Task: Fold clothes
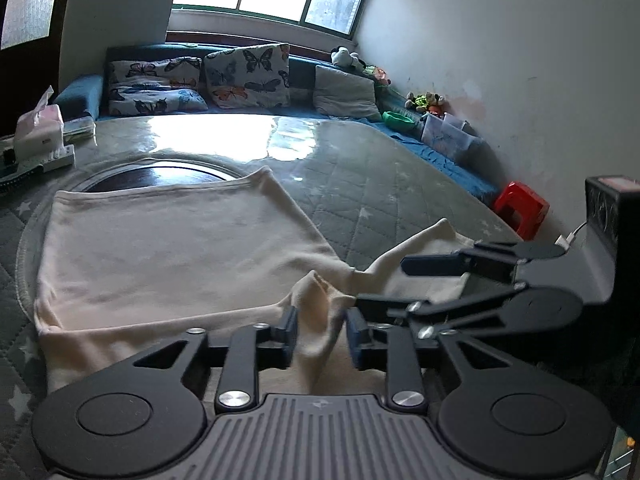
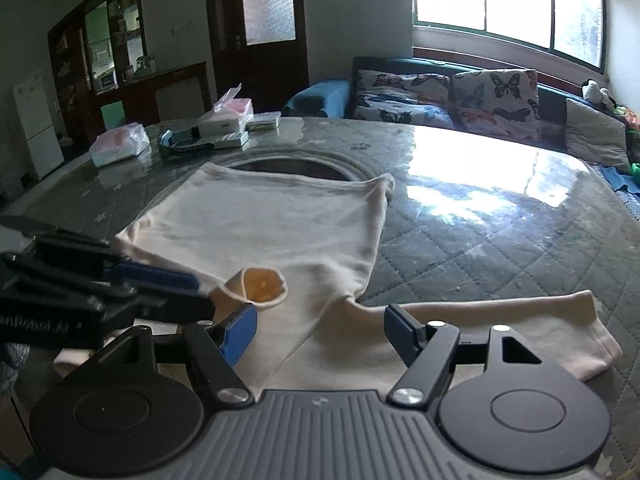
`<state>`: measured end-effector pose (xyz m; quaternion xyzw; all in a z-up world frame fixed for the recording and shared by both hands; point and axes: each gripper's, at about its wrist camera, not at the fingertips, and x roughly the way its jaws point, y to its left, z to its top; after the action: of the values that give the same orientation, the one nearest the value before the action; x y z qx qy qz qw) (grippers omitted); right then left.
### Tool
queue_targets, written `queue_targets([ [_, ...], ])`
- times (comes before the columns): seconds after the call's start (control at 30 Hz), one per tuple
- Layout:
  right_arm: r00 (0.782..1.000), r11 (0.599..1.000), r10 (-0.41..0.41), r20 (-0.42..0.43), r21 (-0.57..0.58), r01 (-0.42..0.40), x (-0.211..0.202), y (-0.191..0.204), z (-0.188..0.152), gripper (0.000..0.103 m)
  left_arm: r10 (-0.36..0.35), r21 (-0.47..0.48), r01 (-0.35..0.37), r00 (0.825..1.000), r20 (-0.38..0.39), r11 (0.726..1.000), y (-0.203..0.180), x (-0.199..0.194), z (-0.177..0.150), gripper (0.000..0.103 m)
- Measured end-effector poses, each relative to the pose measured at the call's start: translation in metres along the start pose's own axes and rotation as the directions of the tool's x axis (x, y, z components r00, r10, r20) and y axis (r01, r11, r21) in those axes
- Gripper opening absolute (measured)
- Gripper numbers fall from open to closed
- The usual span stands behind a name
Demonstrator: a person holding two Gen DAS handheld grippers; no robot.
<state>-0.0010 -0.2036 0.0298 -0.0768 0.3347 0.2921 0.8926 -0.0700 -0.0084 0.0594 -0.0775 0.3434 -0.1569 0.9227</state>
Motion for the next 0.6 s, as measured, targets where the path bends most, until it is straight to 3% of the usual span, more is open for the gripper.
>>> queue_targets([
  [0.1,1.000,1.000,-0.006,0.013,0.010,0.005,-0.002,-0.001,0.003,0.072,0.023,0.010,-0.023,1.000,0.008,1.000,0.006,-0.006,-0.001,0.044],
  [0.3,1.000,1.000,0.007,0.021,0.009,-0.007,-0.003,0.003,0.006,0.072,0.137,-0.012,-0.136,0.990,0.032,0.991,0.037,-0.028,-0.012,0.054],
  [0.6,0.999,0.999,0.048,-0.008,-0.026,-0.048,0.007,0.022,0.003,0.059,0.333,-0.074,-0.330,0.942,0.038,0.941,0.090,-0.058,-0.037,0.059],
])
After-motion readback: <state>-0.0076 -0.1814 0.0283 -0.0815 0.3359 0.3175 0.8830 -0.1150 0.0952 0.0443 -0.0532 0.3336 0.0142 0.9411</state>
